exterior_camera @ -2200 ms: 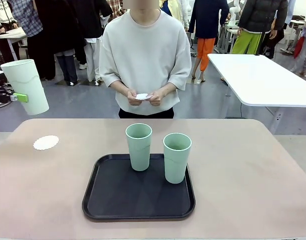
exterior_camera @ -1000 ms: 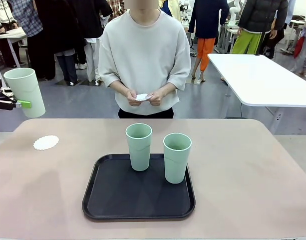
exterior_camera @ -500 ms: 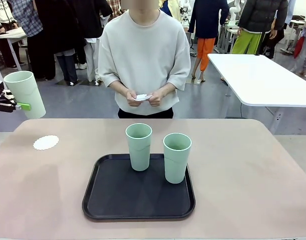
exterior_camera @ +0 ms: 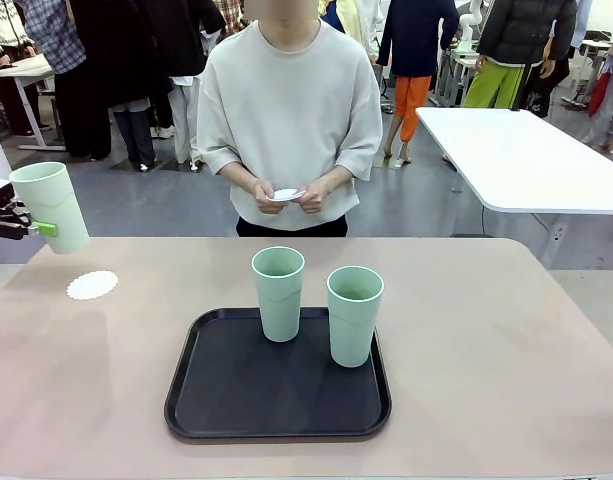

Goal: Place coasters on the table and set cups on them.
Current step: Pick up one Reusable plastic cup and place it on a coaster set by the human.

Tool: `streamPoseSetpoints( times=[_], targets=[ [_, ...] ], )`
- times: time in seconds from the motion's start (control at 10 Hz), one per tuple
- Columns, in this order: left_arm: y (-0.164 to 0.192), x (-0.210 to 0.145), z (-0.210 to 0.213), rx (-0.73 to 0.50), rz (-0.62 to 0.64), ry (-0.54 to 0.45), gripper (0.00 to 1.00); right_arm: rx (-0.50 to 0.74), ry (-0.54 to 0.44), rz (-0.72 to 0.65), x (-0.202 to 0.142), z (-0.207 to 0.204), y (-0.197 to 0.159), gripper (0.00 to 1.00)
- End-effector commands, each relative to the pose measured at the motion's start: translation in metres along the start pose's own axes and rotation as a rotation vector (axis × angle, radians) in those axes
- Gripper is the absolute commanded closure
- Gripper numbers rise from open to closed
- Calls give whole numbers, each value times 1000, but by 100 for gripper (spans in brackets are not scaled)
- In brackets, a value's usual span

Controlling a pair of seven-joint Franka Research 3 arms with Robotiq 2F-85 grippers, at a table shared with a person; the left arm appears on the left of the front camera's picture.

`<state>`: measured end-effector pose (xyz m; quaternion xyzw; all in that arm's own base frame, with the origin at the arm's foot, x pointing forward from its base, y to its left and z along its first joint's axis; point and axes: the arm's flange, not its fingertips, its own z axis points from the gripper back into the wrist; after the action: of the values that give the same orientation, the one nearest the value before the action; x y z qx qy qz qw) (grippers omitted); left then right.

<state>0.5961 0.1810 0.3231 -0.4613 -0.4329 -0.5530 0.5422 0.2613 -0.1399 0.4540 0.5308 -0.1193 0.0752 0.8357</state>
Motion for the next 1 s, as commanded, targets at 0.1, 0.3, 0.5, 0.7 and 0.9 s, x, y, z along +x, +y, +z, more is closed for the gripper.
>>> streamPoseSetpoints(
  times=[0.1, 0.3, 0.5, 0.7, 0.9],
  targets=[
    [-3, -21, -6, 30, 12, 22, 16, 16, -4, 14, 1, 0, 2, 0],
    [-4, -36, -12, 77, 6, 26, 16, 16, -4, 14, 1, 0, 2, 0],
    [-5, -43, -20, 104, 13, 23, 16, 16, -4, 14, 1, 0, 2, 0],
    [-7, -50, -26, 103, 8, 12, 16, 16, -4, 14, 1, 0, 2, 0],
    [-7, -57, -28, 95, 23, 10, 16, 16, -4, 14, 1, 0, 2, 0]
  ],
)
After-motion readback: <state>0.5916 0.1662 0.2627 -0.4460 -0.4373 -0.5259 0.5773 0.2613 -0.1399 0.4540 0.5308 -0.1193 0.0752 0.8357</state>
